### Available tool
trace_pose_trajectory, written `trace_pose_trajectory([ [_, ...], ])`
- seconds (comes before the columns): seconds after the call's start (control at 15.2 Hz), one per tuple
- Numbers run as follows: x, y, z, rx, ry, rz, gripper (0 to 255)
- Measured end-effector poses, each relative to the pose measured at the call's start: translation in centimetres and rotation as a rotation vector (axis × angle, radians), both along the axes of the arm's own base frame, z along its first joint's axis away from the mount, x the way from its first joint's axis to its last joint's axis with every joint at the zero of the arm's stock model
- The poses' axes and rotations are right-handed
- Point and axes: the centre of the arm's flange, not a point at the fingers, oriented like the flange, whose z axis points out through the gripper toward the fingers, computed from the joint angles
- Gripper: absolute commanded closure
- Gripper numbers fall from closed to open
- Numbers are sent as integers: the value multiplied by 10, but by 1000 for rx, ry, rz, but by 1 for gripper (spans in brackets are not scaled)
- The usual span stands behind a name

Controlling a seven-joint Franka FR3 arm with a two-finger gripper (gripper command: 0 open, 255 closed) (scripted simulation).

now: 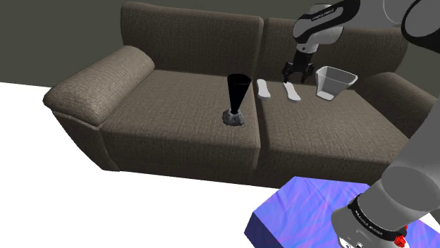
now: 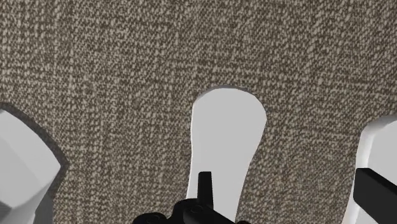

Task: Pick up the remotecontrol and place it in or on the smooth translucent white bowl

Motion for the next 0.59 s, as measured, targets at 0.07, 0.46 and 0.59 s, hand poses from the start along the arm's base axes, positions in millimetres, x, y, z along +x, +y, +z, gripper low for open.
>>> trace_pose_trajectory([
  [0.07,5,-13,-5,2,0,-19,0],
  [0.46,27,-63,-40,8,-3,-112,0],
  [0.59,27,-65,-50,9,-3,-117,0],
])
